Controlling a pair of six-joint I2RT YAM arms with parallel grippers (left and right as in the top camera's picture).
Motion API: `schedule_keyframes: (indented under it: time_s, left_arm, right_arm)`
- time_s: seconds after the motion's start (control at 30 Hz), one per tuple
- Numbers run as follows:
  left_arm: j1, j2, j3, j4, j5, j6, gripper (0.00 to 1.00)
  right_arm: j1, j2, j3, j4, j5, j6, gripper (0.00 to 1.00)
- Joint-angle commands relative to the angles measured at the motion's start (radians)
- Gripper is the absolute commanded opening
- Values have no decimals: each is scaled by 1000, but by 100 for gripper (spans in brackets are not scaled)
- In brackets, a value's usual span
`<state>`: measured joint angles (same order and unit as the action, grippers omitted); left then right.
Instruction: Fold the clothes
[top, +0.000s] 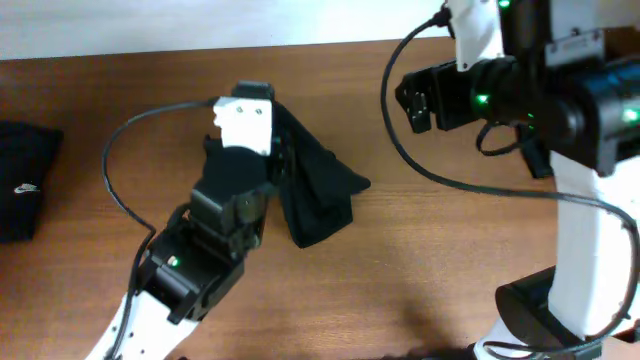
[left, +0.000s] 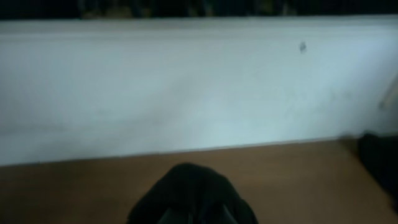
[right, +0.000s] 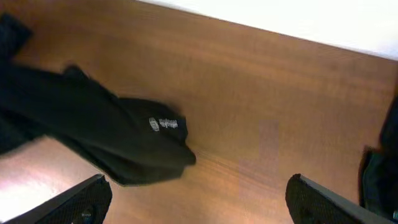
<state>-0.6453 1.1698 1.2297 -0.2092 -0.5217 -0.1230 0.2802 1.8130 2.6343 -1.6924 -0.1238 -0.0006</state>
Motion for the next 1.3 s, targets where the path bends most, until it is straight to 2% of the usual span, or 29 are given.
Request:
schedule_keyframes:
  time_s: [0.0,0.1,0.17,0.23,0.43,0.57,0.7,0.83,1.1,1.13,1.27]
  left_arm:
    - [34,-1,16,89,-18,4,0]
    - [58,11,16,190,-18,4,1]
    - [74,25,16,259,-19,5,0]
    - [92,39,16,314,-19,5,0]
    - [148,87,16,420,-18,5,0]
    - [159,115,16,464,-18,5,1]
    - [159,137,16,542,-18,5,1]
    - [163,145,17,612,-18,5,0]
    - [200,145,17,665,-18,5,0]
    - [204,145,17,661,-18,5,1]
    - [205,145,17,658,-16,5,1]
  right_arm:
    - [-1,9,-59,-6,5,-7,94]
    - [2,9,-128,-6,5,-7,90]
    - [7,9,-176,-6,5,-8,78]
    - [9,9,-225,-6,5,-8,70]
    - [48,9,-333,11,5,-8,68]
    - [111,9,-387,77,5,-1,60]
    - [180,9,-458,156,41,132,53]
    - [245,9,-558,230,166,259,53]
    - [423,9,-814,494,235,431,52]
    - [452,9,-845,528,267,466,49]
    - [553,9,-915,590,396,657,16]
